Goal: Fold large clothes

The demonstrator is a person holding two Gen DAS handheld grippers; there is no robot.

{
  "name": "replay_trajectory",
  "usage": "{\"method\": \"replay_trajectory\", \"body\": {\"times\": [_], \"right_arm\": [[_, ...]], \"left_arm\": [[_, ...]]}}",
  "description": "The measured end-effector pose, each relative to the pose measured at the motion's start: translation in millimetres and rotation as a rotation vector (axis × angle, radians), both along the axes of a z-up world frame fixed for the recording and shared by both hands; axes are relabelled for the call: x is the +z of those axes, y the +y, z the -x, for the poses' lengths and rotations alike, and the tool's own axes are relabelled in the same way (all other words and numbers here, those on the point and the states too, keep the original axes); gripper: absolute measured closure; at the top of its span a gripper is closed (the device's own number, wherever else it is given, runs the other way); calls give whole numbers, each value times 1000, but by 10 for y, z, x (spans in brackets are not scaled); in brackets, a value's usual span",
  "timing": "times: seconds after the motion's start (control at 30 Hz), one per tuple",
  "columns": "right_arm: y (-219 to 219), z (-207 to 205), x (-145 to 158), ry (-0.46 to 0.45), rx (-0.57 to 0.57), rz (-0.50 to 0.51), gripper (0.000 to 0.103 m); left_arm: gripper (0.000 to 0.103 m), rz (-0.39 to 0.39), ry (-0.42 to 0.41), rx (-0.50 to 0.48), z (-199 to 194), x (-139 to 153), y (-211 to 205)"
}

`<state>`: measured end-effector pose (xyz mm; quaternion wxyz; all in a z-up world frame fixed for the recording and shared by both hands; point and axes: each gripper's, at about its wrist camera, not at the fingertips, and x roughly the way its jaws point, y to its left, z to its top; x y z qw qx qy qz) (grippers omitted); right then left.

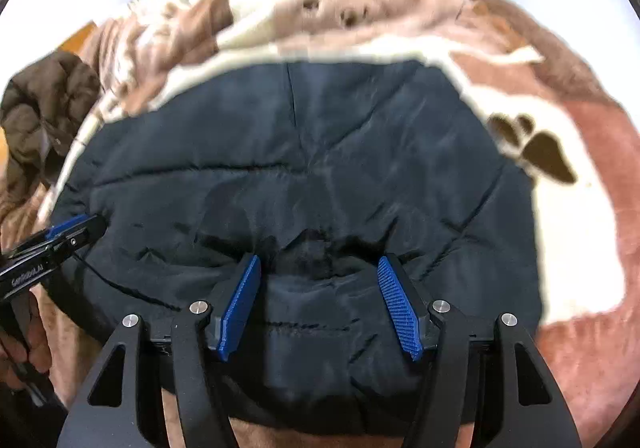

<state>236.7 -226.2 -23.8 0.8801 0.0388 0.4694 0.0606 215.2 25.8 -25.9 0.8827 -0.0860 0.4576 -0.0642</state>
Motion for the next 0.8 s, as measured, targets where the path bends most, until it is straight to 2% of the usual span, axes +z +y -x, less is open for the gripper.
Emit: {"method": "replay_trajectory", "body": {"times": [0.07, 0.1, 0.13, 0.2, 0.27, 0.33, 0.43, 0.5, 0.57, 0.7, 0.8], "right_arm": [[-194, 68, 78, -41, -45, 21, 42], [-311, 50, 55, -32, -78, 28, 42], [-423, 10, -18, -3, -111, 32, 42], [-648, -69, -240, 67, -176, 39, 42], [-780, -113, -413, 98, -187, -30, 42], [-810, -124, -482, 105, -189, -51, 41], [-766, -152, -530, 101, -175, -22, 41], [-728, -169, -473, 110, -186, -2, 41], [-681, -121, -270, 73, -191, 39, 41], [-589, -60, 139, -77, -156, 96, 41], [-513, -256, 168, -90, -116, 85, 41]], "left_arm": [[45, -32, -61, 35, 32, 151, 198], [45, -59, -73, 61, 32, 173, 312], [45, -82, -66, 94, 5, 147, 438], [45, -80, 0, 166, -88, -14, 709], [45, -44, 48, 206, -134, -215, 902], [43, -26, 57, 212, -136, -333, 968], [43, -36, 55, 211, -144, -402, 932], [44, -55, 63, 216, -171, -389, 915], [46, -74, 72, 222, -162, -258, 877], [47, -111, -65, 187, -135, 168, 797], [47, -141, -76, 168, -366, 194, 774]]}}
